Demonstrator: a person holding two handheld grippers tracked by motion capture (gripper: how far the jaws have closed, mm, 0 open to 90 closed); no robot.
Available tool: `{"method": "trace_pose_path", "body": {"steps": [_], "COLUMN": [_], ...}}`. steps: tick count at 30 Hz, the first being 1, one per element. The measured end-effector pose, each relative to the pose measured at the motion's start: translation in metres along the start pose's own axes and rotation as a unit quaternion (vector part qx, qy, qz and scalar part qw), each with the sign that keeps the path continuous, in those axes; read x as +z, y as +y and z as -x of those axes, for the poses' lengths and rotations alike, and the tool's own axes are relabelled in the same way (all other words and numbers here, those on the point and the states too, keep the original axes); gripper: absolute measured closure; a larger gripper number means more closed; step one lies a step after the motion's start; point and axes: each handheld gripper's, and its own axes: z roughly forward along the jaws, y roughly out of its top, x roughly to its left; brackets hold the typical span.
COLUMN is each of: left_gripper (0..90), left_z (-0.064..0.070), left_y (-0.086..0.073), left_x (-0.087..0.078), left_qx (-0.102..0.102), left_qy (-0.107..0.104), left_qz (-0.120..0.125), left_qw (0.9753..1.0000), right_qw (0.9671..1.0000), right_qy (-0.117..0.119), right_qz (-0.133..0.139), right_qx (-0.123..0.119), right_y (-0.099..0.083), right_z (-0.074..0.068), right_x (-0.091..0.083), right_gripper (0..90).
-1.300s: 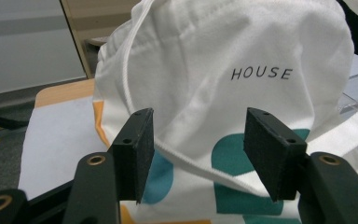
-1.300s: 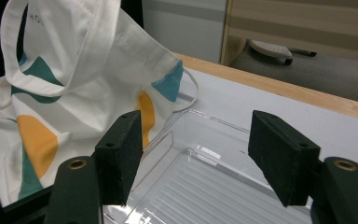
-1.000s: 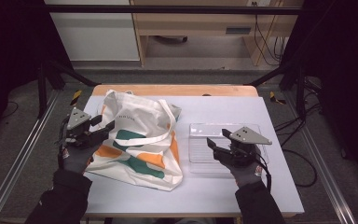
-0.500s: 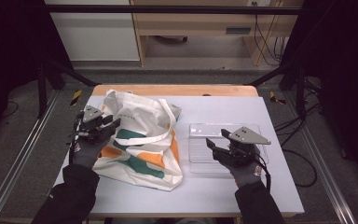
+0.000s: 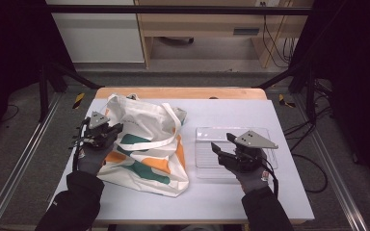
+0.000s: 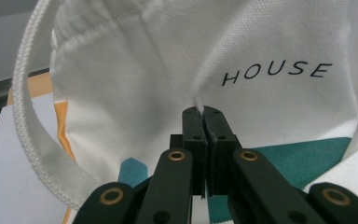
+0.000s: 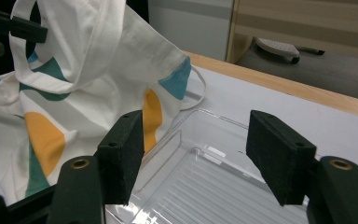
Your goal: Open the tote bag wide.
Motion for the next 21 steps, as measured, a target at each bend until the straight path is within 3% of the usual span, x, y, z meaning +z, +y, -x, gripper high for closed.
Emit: {"method": "trace_pose_path", "body": {"steps": [8, 12, 21], "left_gripper": [88.3, 88.3, 88.3], "left_z": [0.002, 0.003, 0.005], "left_y": [-0.014, -0.022, -0.032], "left_x": [-0.016, -0.021, -0.03], "left_qx": [0.004, 0.004, 0.011], "left_qy": [-0.012, -0.017, -0.015], "left_qz": [0.012, 0.017, 0.016], "left_qw": [0.9998, 0.9997, 0.9997], "right_qw": [0.9994, 0.9989, 0.9975], "right_qy": [0.027, 0.042, 0.064], "right_qz": [0.022, 0.022, 0.03], "right_qx": [0.005, 0.0, -0.007], "right_y": [0.014, 0.022, 0.035], "right_z": [-0.016, -0.033, -0.056], "right_x": [0.014, 0.033, 0.056], "right_gripper": [37.3, 37.6, 37.5]}}
